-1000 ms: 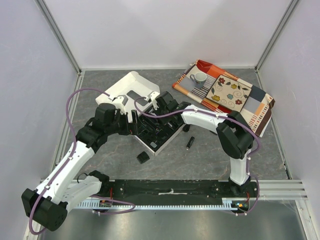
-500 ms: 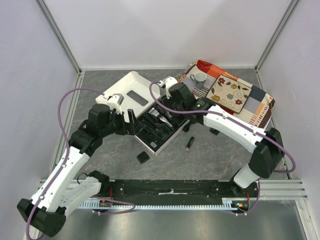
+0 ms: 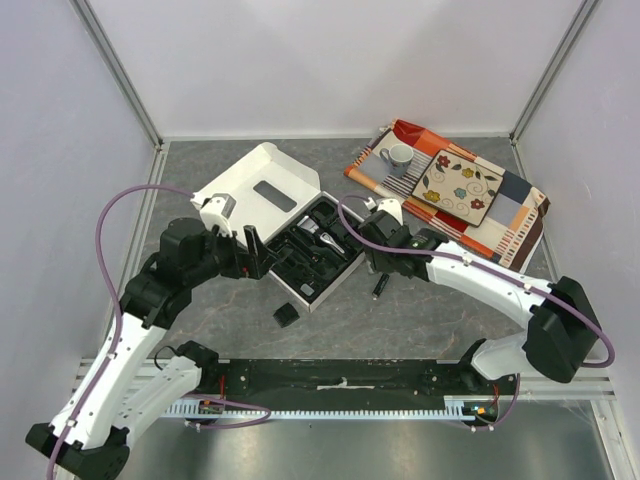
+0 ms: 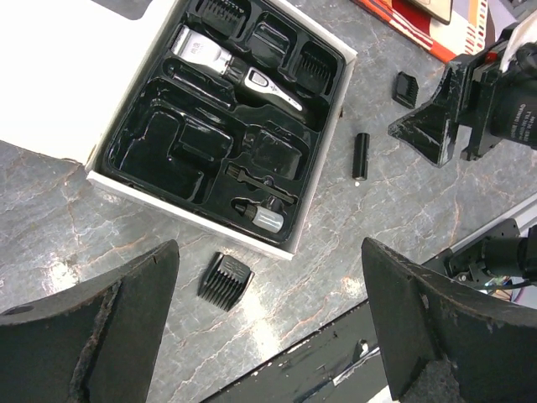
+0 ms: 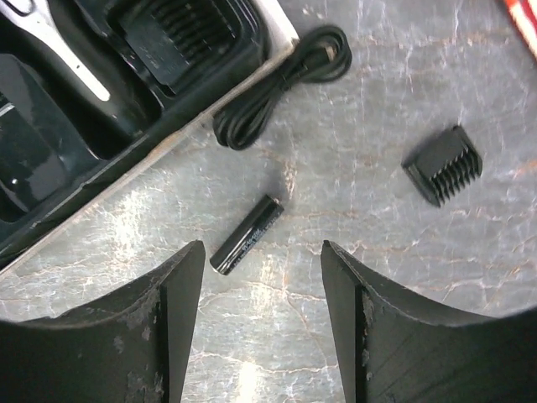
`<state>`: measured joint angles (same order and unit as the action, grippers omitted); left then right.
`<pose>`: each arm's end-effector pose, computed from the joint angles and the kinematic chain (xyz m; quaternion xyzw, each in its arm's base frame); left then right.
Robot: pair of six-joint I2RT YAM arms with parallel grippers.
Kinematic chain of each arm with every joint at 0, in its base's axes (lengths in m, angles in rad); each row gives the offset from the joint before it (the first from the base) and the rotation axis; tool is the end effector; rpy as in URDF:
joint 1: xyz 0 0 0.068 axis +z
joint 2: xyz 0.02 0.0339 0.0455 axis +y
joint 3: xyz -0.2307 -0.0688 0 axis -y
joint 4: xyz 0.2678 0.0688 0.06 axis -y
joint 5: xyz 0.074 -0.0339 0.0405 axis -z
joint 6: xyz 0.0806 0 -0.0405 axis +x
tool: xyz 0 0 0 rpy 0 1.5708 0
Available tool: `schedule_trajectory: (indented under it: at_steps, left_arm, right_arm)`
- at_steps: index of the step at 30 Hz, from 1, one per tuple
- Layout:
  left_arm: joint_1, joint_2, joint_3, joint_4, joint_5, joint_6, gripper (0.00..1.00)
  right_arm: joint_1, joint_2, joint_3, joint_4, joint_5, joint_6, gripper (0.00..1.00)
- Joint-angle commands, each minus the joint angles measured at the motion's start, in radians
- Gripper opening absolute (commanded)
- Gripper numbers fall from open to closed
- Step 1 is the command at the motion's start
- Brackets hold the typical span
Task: Sort the hair-cutting tools
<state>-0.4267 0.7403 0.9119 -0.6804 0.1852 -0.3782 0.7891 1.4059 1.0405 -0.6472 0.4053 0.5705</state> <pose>0.2097 -0.1116 0.2993 0.0676 0.8572 -0.2709 0.4327 0.2565 0.2133 0.1758 -0.0476 0.9421 0.0192 0.3315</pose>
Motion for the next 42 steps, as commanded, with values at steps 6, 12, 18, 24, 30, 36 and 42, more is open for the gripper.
schedule_trajectory:
  at_steps: [6, 12, 18, 24, 30, 36, 42]
  left_arm:
    - [0.003, -0.055, 0.015, -0.034, 0.02, 0.022, 0.95]
    - [0.003, -0.065, 0.024, -0.045, 0.037, 0.032, 0.95]
    - [0.003, -0.071, 0.033, -0.057, 0.048, 0.042, 0.95]
    - [0.003, -0.079, 0.03, -0.068, 0.048, 0.056, 0.95]
    - [0.003, -0.085, 0.027, -0.071, 0.051, 0.062, 0.95]
    - [0.003, -0.088, 0.018, -0.073, 0.054, 0.067, 0.95]
    - [0.003, -0.097, 0.007, -0.073, 0.053, 0.065, 0.95]
  right_arm:
    - [0.002, -0.059, -0.132, 0.024, 0.05, 0.316, 0.66]
    - [0.004, -0.044, -0.188, 0.073, 0.069, 0.443, 0.67]
    - [0.012, 0.013, -0.189, 0.08, 0.092, 0.545, 0.66]
    - [0.015, 0.062, -0.188, 0.09, 0.104, 0.608, 0.66]
    - [0.019, 0.09, -0.185, 0.1, 0.112, 0.647, 0.64]
    - [0.033, 0.134, -0.177, 0.116, 0.109, 0.661, 0.61]
    - [0.052, 0.177, -0.168, 0.124, 0.102, 0.664, 0.55]
